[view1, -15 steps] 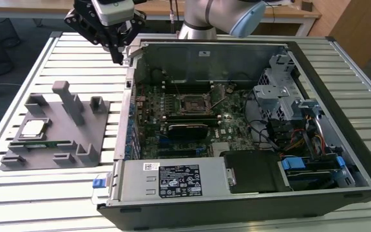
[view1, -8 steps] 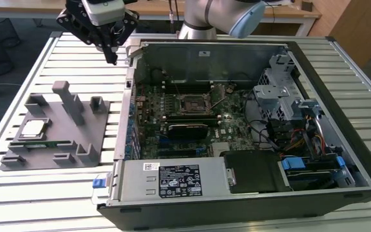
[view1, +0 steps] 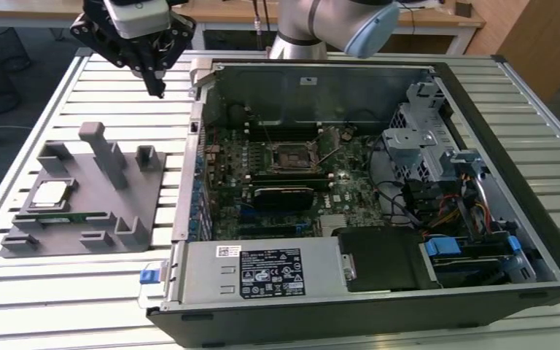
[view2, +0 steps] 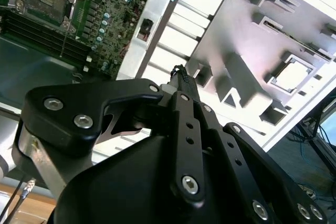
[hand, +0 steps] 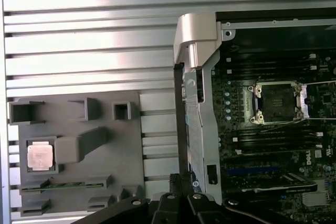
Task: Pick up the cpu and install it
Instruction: 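Reach for the cpu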
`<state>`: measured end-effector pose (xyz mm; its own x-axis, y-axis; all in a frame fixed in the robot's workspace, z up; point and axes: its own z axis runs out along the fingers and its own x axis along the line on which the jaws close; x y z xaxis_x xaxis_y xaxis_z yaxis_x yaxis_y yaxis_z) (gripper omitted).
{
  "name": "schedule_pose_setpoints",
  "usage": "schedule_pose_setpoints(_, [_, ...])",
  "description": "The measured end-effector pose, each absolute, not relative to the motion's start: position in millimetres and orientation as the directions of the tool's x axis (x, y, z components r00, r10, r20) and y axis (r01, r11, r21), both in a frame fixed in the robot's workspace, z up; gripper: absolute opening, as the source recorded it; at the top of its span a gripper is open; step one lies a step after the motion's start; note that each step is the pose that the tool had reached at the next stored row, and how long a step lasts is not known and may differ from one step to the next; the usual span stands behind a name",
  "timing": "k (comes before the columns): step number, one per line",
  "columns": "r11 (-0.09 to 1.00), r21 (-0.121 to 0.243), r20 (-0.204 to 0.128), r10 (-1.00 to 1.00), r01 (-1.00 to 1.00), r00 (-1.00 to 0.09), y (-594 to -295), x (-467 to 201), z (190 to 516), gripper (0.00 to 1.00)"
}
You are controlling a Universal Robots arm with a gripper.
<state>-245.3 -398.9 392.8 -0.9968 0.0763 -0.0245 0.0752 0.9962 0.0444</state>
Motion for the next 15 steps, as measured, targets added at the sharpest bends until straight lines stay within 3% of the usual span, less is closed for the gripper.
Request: schedule_pose_setpoints(15, [0.996,0.044,-0.024,0.076,0.075,-0.997,-398.9,-277.8,392.8,0.11])
